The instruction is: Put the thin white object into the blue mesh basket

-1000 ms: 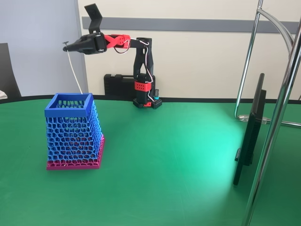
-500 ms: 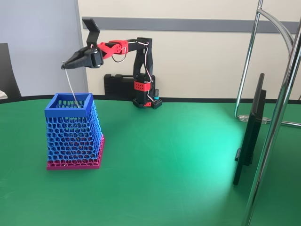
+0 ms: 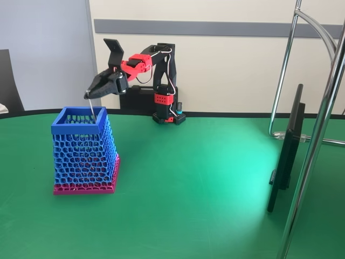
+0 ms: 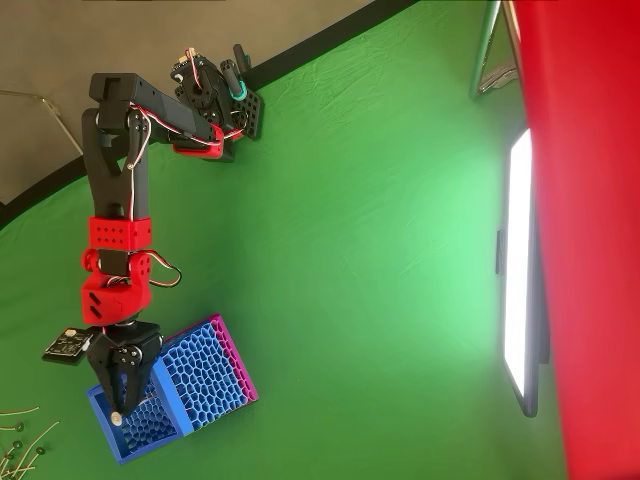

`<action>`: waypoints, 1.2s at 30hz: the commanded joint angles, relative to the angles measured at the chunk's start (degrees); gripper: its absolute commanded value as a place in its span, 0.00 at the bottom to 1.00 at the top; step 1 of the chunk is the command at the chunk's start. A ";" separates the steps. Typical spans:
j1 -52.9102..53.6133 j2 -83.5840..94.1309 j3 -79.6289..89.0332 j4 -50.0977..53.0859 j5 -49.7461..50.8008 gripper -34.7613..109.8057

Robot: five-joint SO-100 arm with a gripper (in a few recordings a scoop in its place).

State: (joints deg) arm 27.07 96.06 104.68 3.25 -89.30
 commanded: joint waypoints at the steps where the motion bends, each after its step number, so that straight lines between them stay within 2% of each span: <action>1: -1.32 1.93 1.32 -1.49 -0.26 0.32; 19: -7.03 9.93 10.20 -5.80 1.85 0.34; 26: -12.48 18.02 18.02 -5.89 8.61 0.33; 34: -19.69 30.94 31.64 -5.71 24.26 0.33; 36: -21.27 35.24 34.89 -2.72 28.48 0.31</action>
State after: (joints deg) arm 7.03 126.12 137.64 -0.70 -64.95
